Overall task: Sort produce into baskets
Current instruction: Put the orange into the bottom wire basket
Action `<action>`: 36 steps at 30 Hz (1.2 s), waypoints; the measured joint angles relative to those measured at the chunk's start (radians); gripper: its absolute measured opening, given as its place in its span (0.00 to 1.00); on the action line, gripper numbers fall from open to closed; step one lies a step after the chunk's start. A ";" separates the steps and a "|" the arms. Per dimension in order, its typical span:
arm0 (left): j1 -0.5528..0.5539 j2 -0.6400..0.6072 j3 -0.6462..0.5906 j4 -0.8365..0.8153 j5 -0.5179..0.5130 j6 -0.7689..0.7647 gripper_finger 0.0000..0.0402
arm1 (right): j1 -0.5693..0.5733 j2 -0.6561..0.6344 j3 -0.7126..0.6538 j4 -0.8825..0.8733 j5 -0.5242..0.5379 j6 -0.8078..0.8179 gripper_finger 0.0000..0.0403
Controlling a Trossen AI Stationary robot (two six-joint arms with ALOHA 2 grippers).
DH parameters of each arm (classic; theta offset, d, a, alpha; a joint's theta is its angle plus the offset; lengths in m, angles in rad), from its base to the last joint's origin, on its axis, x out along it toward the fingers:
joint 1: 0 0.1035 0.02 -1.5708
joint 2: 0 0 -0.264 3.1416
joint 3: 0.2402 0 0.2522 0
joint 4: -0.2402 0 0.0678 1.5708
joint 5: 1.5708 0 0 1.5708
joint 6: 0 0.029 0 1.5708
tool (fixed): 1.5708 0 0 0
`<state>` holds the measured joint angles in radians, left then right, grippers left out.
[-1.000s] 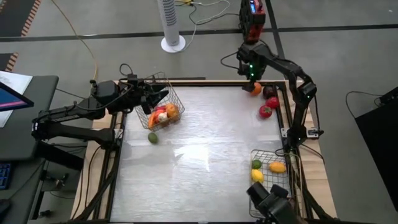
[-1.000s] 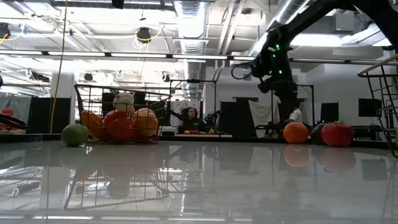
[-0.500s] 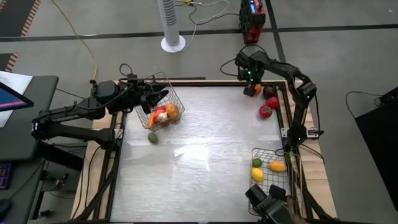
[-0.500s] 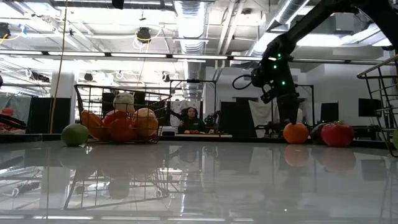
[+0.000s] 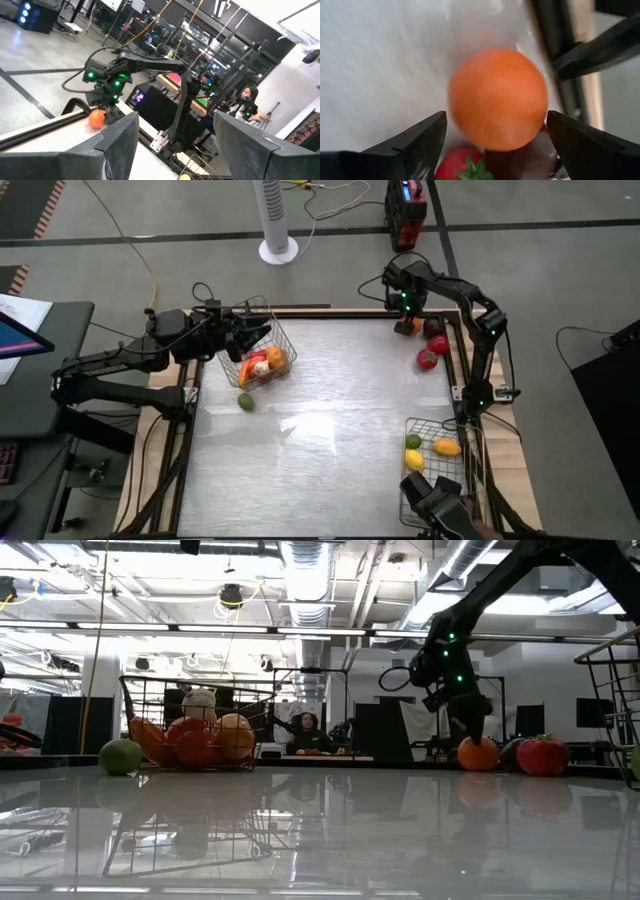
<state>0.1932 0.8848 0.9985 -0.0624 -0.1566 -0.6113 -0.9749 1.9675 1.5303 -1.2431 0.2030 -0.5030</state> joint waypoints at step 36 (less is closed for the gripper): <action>0.000 -0.003 0.000 -0.003 0.027 0.049 0.61 | 0.108 0.003 0.117 -0.155 -0.031 0.041 0.23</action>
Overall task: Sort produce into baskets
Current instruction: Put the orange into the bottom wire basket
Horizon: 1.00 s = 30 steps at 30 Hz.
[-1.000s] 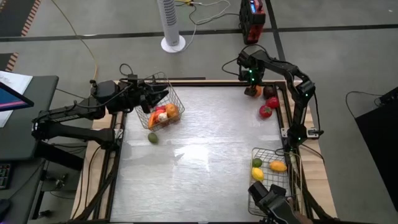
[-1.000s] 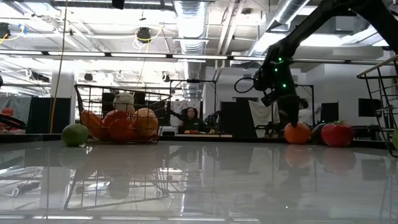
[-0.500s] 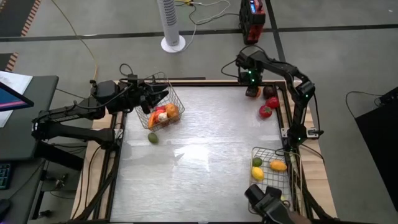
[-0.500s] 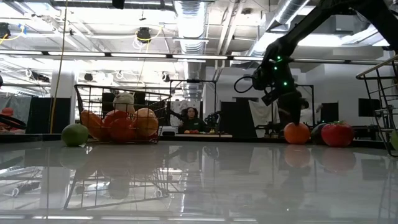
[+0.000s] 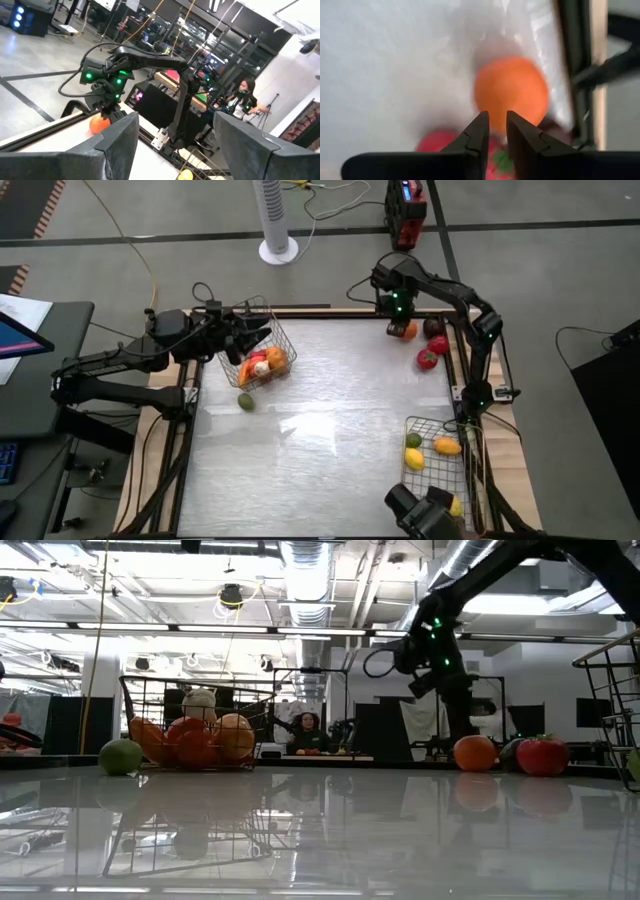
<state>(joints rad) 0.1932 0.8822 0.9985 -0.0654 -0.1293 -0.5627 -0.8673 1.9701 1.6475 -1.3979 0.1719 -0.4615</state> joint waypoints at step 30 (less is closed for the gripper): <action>-0.003 -0.011 0.000 -0.071 0.109 -0.017 0.61 | 0.128 -0.115 -0.194 -0.140 -0.218 0.659 0.85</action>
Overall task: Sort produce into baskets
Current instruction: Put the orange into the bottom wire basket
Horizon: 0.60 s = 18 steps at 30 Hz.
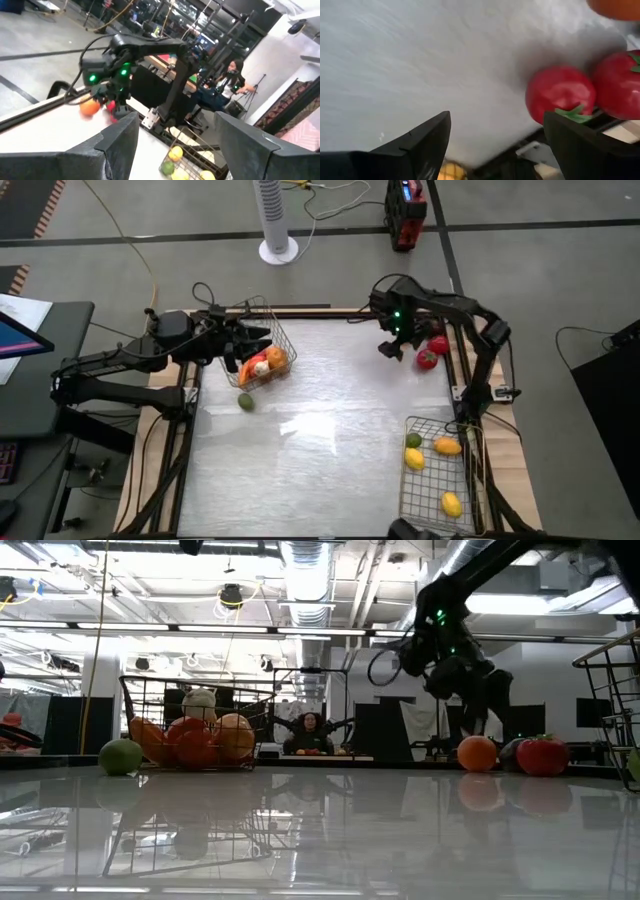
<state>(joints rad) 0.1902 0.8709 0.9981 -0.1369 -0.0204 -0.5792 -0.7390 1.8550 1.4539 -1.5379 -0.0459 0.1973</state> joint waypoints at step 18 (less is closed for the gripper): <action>0.000 -0.002 0.000 -0.032 0.007 0.033 0.61 | -0.062 -0.483 -0.500 0.392 0.158 0.325 0.88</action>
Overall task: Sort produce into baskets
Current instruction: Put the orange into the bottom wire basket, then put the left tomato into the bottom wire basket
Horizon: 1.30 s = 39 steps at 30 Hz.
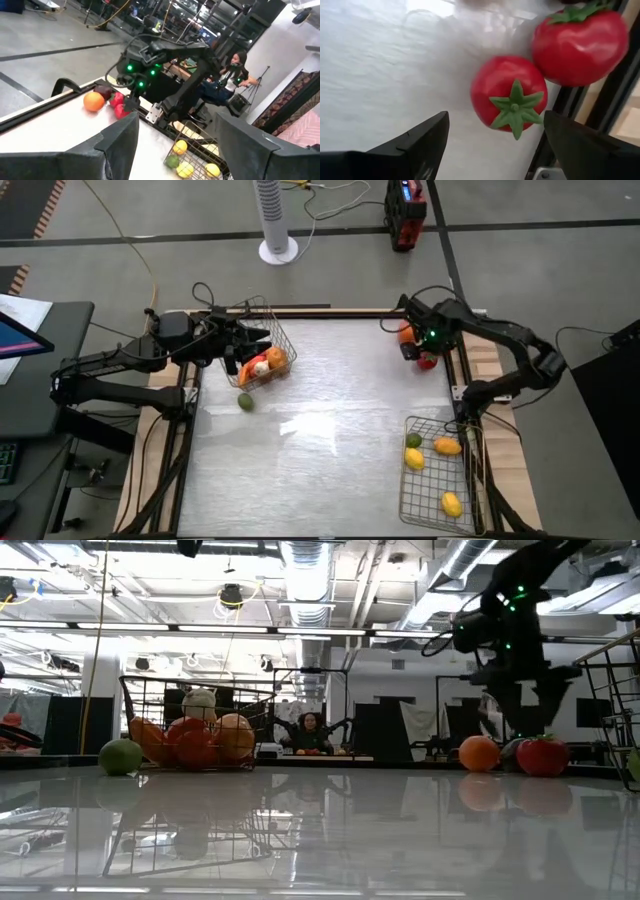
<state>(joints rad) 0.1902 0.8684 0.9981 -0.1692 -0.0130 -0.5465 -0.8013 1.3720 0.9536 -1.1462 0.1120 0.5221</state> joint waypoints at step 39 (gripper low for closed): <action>0.000 0.000 0.000 -0.001 -0.054 -0.023 0.61 | 0.297 -0.010 -0.104 0.618 -0.275 -0.075 0.86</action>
<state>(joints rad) 0.1905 0.8680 0.9981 -0.1698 -0.0673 -0.5694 -0.5042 1.3617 0.8500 -0.5283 -0.1627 0.4468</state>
